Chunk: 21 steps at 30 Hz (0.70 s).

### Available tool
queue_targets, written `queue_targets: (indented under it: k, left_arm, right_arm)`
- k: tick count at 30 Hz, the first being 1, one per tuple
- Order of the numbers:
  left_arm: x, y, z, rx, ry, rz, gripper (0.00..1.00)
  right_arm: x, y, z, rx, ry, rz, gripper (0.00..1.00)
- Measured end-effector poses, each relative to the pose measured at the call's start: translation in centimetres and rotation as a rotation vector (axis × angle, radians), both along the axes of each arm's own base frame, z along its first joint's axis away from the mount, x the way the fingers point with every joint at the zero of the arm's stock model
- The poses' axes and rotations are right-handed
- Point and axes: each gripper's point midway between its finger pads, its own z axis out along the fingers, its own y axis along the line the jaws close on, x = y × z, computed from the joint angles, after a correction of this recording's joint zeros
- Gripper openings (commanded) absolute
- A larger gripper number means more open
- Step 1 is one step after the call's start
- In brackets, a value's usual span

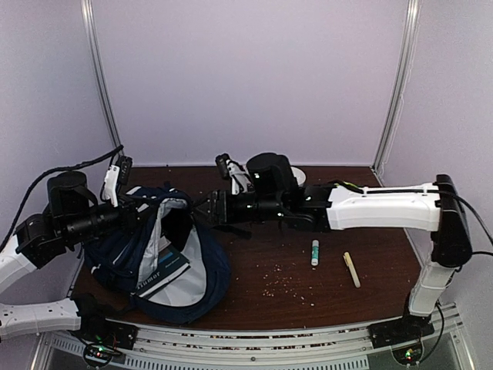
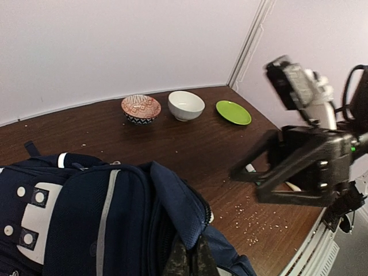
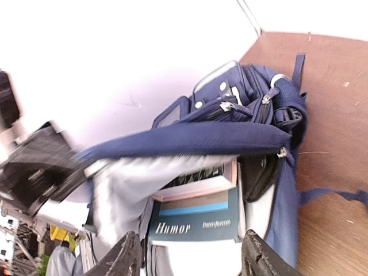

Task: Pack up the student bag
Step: Place the personal item in the student bag, then pick up the stationery from the center of the board.

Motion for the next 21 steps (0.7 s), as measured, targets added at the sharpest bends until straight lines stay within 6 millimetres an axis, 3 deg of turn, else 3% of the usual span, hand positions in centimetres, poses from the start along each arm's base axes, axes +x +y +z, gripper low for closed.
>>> queue_targets:
  k: [4,7,10,16,21]
  left_arm:
    - [1.3,-0.1,-0.3,0.028,0.002,0.038,0.00]
    - [2.5,-0.6,-0.7,0.046,0.012,0.053,0.00]
    - [4.0,-1.7,-0.9,0.054,0.014,0.058,0.00]
    - [5.6,-4.1,-3.1,0.001,0.024,0.018,0.00]
    - [4.5,-5.2,-6.0,-0.038,0.061,-0.062,0.00]
  right_arm:
    - [-1.4,-5.3,1.8,-0.018,-0.077,-0.056,0.62]
    - [-1.1,-10.4,0.5,-0.074,-0.115,-0.192,0.63]
    - [-0.3,-15.4,-2.4,-0.151,-0.114,-0.313,0.62]
    - [3.4,-24.9,-9.9,-0.363,0.023,-0.571,0.58]
    - [3.5,-29.8,-14.4,-0.491,0.116,-0.688,0.57]
